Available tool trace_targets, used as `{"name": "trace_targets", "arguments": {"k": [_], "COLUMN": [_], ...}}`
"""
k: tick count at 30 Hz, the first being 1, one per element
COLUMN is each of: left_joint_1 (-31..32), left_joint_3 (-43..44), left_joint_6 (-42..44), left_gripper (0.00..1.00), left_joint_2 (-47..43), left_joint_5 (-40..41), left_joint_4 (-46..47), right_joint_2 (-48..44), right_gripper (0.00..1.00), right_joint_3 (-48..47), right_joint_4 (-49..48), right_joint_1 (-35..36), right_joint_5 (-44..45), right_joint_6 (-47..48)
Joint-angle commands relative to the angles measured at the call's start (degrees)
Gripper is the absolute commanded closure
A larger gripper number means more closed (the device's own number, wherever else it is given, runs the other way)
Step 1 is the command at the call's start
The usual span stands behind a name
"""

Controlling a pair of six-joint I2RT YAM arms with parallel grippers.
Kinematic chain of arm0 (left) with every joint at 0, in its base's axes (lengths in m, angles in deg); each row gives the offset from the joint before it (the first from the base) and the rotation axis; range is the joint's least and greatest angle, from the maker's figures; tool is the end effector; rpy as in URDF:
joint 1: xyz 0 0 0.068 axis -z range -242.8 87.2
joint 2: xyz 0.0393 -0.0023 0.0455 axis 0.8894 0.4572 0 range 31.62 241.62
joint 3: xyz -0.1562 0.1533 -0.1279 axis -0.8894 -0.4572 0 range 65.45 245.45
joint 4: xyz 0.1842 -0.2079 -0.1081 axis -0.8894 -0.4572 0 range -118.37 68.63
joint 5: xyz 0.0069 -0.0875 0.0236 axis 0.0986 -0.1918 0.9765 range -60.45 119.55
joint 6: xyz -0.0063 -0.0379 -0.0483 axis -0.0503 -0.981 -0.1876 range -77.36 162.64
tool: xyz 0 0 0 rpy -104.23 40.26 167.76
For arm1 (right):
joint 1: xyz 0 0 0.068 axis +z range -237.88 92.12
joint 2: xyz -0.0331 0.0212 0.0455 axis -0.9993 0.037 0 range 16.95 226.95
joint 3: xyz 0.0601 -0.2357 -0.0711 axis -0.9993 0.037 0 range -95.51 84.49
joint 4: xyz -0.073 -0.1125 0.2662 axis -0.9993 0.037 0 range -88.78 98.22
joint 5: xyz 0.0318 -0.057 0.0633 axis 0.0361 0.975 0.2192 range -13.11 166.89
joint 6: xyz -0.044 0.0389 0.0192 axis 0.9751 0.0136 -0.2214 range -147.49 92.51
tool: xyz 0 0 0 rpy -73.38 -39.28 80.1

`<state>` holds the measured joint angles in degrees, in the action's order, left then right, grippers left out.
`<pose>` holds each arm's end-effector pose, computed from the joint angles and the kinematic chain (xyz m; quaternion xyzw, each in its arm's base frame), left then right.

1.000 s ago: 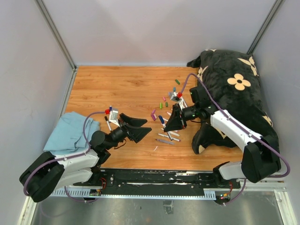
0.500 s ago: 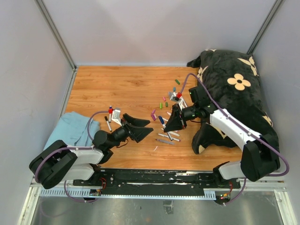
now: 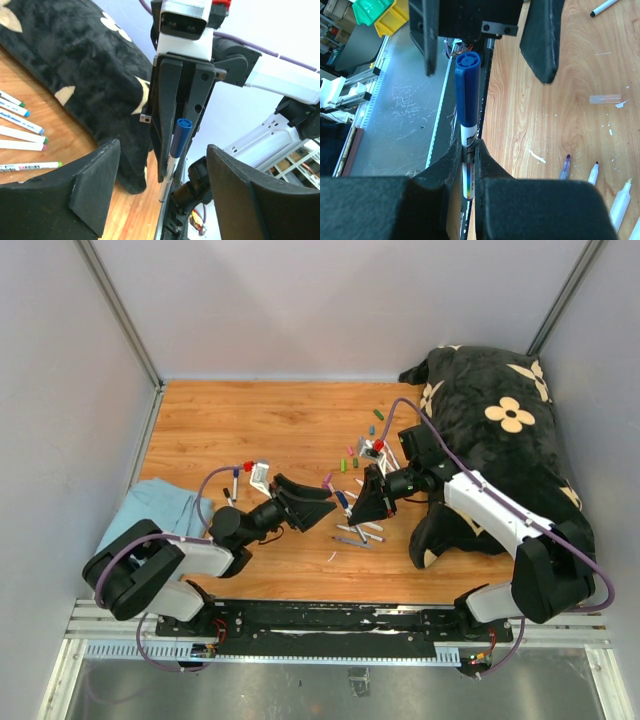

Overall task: Open the pen caps
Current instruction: Open the pen cap from the pen.

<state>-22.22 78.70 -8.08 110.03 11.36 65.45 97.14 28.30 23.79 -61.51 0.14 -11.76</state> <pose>0.1839 -0.1766 0.1639 0.0812 0.5639 -0.6463 0.5077 0.2668 0.1829 0.2318 -0.4760 0.5972 0.6011 0.2354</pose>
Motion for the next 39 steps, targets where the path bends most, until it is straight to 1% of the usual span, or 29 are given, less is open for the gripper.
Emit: {"name": "trace_targets", "arguments": {"k": [1,3,5,16,18,22,26,29,30,32,34,35,36,39], "left_joint_1": [-0.18,0.22,0.69,2.23,2.23,2.23,2.23,2.23,2.23,2.23,2.23,2.23,2.23,2.07], "left_joint_3": [2.68,2.97,3.25,4.95,5.19,6.25,7.14,7.57,7.61,7.68,7.66,7.61,7.51,7.08], "left_joint_6": [-2.64,-3.82,-4.07,-1.69,-1.43,-1.02,-0.64,0.08,0.33,0.82,0.88,0.98,1.05,2.00], "left_gripper": [0.30,0.33,0.34,0.36,0.39,0.51,0.53,0.56,0.59,0.68,0.83,0.93,0.98,1.00], "left_joint_2": [5.08,7.41,8.90,8.64,8.18,7.73,7.32,6.41,6.14,5.63,5.61,5.61,5.63,5.27], "left_joint_5": [-4.22,-4.80,-4.74,-4.50,-4.44,-4.64,-4.99,-5.19,-5.24,-5.56,-5.91,-6.03,-6.10,-5.88], "left_joint_4": [9.02,12.36,13.96,14.05,13.92,12.84,12.21,10.81,10.36,9.55,9.54,9.55,9.69,10.26], "right_joint_2": [0.56,0.83,1.16,2.30,2.48,2.95,3.39,3.40,3.40,3.40,3.48,3.49,3.49,3.91], "right_gripper": [0.95,0.95,0.95,0.95,0.95,0.96,0.96,0.96,0.96,0.96,0.96,0.96,0.96,0.97], "right_joint_3": [-1.89,-1.98,-2.01,-2.20,-2.17,-2.37,-2.71,-2.79,-2.78,-2.80,-2.87,-2.86,-2.87,-2.85], "right_joint_4": [1.07,1.06,1.02,1.03,1.13,1.57,2.38,2.49,2.54,2.56,2.65,2.70,2.68,2.66], "right_joint_1": [0.96,0.96,0.96,1.18,1.30,1.65,1.75,1.80,1.84,1.84,1.84,1.84,1.84,1.84], "right_joint_5": [-1.56,-1.56,-1.57,-1.38,-1.30,-1.17,-1.04,-1.03,-1.11,-1.12,-1.35,-1.49,-1.64,-2.52], "right_joint_6": [1.46,1.29,1.13,1.06,1.06,1.41,2.08,2.20,2.16,2.20,2.21,2.28,2.29,2.21]}}
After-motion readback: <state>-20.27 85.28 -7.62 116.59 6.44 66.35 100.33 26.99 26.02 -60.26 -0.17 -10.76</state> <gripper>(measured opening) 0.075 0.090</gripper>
